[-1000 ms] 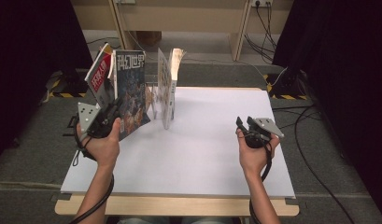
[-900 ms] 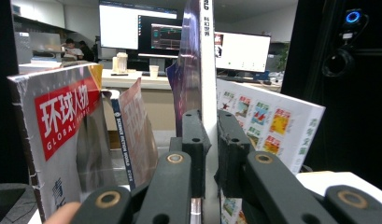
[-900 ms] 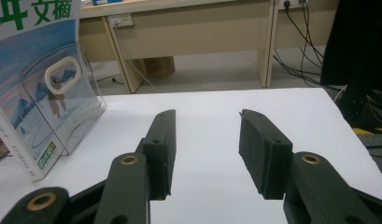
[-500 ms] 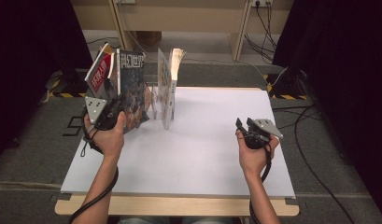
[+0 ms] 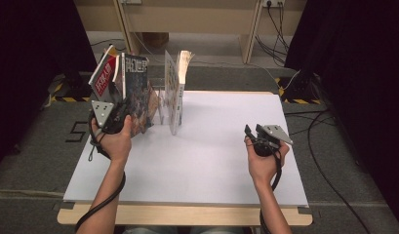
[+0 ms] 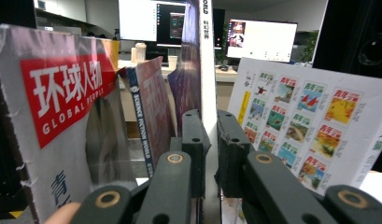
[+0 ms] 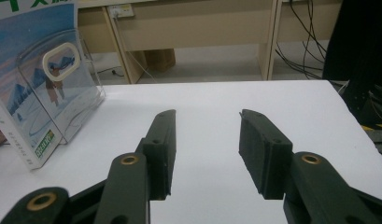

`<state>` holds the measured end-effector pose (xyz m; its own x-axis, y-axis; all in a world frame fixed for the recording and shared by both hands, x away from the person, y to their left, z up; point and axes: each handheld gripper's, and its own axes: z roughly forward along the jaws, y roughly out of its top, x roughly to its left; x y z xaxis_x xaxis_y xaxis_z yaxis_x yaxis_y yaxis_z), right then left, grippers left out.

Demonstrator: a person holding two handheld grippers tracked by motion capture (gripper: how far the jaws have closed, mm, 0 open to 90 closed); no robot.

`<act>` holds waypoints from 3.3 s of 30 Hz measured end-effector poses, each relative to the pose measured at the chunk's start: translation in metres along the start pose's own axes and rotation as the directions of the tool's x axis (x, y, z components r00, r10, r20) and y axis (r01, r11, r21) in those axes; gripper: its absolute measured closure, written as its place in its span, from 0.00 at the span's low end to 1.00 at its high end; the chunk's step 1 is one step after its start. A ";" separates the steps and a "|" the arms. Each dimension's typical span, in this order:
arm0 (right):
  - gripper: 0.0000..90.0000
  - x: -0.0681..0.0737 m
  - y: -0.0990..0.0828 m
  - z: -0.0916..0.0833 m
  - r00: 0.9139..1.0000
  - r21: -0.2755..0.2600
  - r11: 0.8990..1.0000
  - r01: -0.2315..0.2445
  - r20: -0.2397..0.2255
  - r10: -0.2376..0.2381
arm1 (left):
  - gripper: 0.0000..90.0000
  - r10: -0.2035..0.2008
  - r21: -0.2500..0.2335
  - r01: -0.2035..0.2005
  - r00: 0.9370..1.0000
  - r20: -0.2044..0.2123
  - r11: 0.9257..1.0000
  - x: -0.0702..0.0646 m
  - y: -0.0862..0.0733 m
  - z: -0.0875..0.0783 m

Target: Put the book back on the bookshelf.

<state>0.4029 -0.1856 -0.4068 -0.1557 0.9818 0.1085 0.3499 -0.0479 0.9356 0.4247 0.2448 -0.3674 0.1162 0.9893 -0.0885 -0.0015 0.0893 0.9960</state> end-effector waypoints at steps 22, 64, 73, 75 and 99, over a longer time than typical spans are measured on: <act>0.63 0.005 -0.004 0.003 1.000 0.017 1.000 0.014 -0.014 -0.014 | 0.92 0.004 0.012 -0.004 0.997 -0.074 1.000 0.014 -0.024 -0.007; 0.60 0.005 -0.006 0.006 0.999 0.049 0.999 -0.005 -0.034 0.006 | 0.79 -0.090 0.212 0.108 0.992 -0.091 0.971 0.026 -0.011 0.021; 0.60 0.005 -0.007 0.008 0.999 0.061 0.998 -0.010 -0.038 0.013 | 0.84 -0.103 0.258 0.123 0.991 -0.088 0.958 0.024 -0.007 0.025; 0.60 0.005 -0.007 0.008 0.999 0.063 0.998 -0.011 -0.039 0.014 | 0.86 -0.105 0.265 0.123 0.991 -0.081 0.956 0.023 -0.006 0.025; 0.60 0.003 -0.010 0.012 0.999 0.092 0.996 -0.021 -0.046 0.025 | 0.92 -0.147 0.276 0.146 0.989 -0.018 0.950 0.018 -0.001 0.023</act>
<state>0.4098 -0.1803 -0.4194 -0.1888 0.9709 0.1470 0.4361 -0.0513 0.8984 0.4499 0.2594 -0.3692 0.0968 0.9674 -0.2340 0.2893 0.1976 0.9366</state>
